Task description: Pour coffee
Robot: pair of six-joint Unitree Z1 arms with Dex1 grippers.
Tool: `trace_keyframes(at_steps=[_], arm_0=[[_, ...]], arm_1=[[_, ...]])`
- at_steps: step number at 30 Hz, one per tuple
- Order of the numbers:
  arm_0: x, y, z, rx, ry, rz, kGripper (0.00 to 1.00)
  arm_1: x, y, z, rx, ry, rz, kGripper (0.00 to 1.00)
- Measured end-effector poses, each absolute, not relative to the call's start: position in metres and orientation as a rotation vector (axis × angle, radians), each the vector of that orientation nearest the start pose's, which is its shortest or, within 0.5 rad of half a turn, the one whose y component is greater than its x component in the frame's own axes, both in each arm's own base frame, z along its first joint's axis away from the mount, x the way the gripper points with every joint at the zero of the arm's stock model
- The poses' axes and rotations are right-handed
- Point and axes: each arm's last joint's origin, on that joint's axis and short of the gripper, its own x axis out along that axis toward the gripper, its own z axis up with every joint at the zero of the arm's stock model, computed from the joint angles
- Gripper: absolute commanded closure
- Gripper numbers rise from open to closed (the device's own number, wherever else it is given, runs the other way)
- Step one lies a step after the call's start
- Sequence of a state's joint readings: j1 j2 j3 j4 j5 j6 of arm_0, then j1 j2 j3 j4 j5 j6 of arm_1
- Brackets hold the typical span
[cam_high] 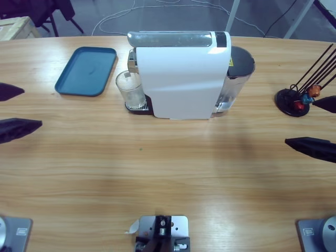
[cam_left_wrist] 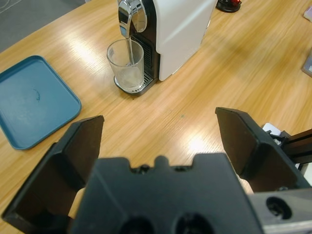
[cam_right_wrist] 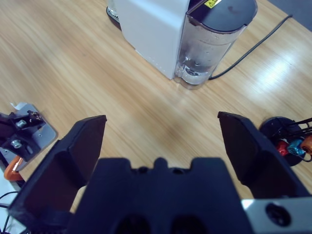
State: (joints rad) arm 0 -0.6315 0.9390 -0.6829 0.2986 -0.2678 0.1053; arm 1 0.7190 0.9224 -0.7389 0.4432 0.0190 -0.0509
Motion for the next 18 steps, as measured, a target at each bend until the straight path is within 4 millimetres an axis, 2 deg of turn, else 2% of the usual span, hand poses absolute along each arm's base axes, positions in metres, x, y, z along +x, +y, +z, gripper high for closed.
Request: trace_keyframes(at_steps=[5,9,18], arm_0=[[0.0891,-0.0813,0.3174,0.201,0.525,-0.905,0.0],[0.0894,-0.0815,0.3168,0.199,0.517,-0.905,0.0],[0.088,-0.0805,0.315,0.156,0.54,-0.892,0.0]], arm_1=[[0.0828,0.0735,0.3264,-0.271,0.591,0.725,0.0],[0.0899,0.0797,0.3205,-0.286,0.632,0.722,0.0],[0.092,0.0813,0.3185,-0.292,0.648,0.719,0.0]])
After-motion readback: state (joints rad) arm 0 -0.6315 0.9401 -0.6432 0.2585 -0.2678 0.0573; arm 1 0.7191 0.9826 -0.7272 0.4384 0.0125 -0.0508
